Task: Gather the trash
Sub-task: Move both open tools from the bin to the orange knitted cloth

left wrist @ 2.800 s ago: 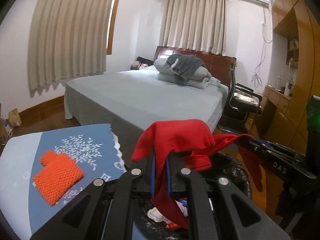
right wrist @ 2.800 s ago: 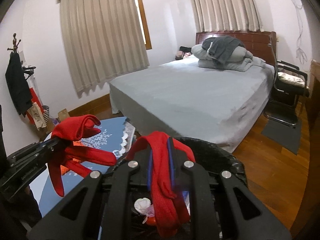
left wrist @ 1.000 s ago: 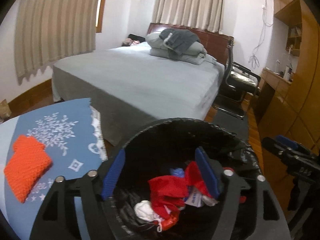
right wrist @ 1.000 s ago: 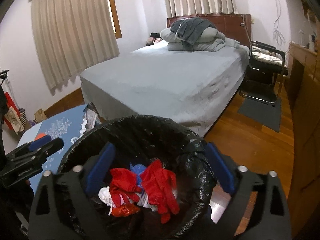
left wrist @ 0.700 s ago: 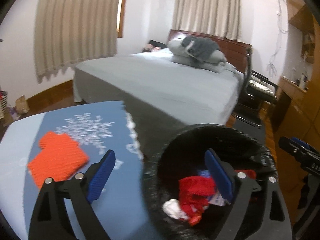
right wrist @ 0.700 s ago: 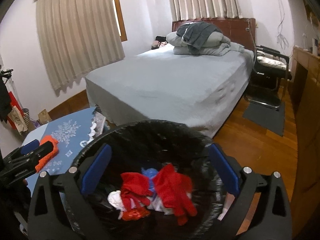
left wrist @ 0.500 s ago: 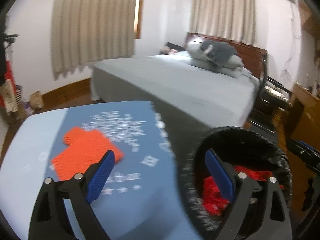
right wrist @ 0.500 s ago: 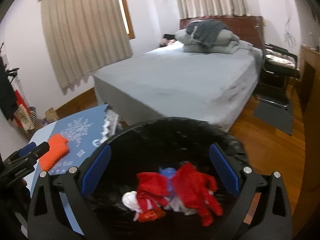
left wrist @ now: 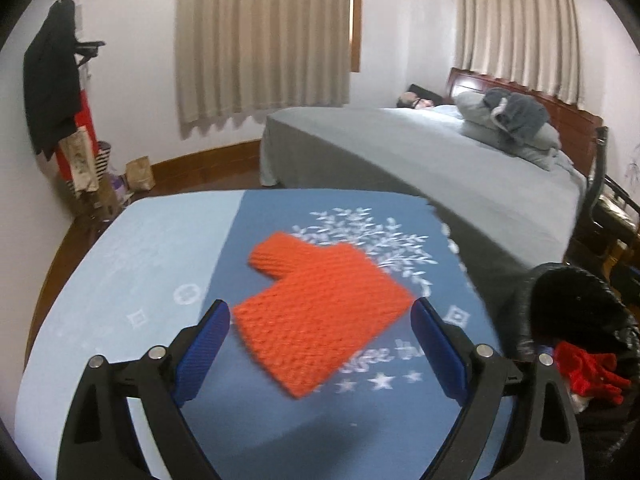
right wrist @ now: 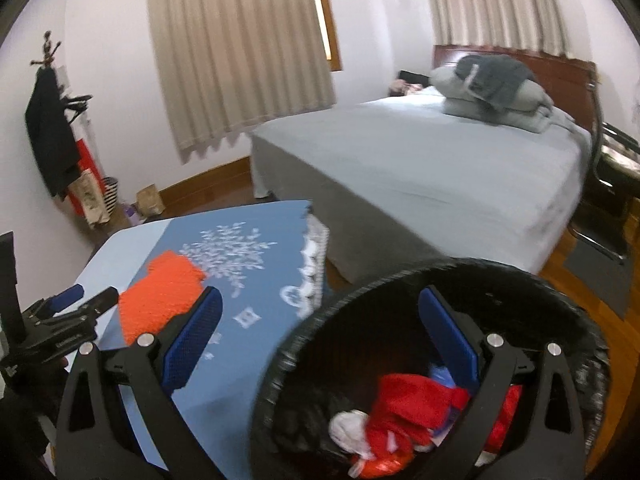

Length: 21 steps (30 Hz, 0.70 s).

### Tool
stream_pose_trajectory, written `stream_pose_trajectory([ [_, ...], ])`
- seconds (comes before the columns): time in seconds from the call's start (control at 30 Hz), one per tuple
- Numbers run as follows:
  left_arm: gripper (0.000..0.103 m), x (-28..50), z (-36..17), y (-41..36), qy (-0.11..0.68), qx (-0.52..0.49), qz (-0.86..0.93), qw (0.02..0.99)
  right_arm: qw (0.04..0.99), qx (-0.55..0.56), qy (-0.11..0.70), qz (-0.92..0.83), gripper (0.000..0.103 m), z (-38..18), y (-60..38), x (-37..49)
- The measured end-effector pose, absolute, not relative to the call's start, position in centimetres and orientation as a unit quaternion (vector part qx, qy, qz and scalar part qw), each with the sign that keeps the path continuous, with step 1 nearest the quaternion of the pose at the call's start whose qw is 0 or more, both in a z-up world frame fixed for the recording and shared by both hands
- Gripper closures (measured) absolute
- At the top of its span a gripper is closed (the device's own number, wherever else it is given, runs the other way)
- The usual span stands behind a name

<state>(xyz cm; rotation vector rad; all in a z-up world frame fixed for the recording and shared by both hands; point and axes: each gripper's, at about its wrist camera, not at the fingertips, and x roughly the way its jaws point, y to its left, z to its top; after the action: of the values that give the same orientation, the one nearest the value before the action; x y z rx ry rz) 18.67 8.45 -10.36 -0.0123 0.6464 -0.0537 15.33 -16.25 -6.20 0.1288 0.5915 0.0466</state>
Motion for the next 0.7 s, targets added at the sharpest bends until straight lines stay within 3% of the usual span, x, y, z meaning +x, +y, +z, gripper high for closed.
stream_pose_trajectory([
  [0.5, 0.015, 22.2, -15.1, 10.3, 0.372, -0.027, -0.017, 0.928, 0.945, 0.050, 0.318, 0.068, 0.007, -8.2, -10.0, 20.6],
  [0.6, 0.020, 22.4, -16.0, 9.8, 0.384, -0.028, -0.027, 0.923, 0.943, 0.047, 0.323, 0.069, 0.007, -8.5, -9.8, 21.1],
  [0.7, 0.033, 22.4, -16.9, 9.2, 0.402, -0.026, -0.045, 0.914, 0.941, 0.044, 0.327, 0.068, 0.007, -8.7, -9.7, 21.5],
])
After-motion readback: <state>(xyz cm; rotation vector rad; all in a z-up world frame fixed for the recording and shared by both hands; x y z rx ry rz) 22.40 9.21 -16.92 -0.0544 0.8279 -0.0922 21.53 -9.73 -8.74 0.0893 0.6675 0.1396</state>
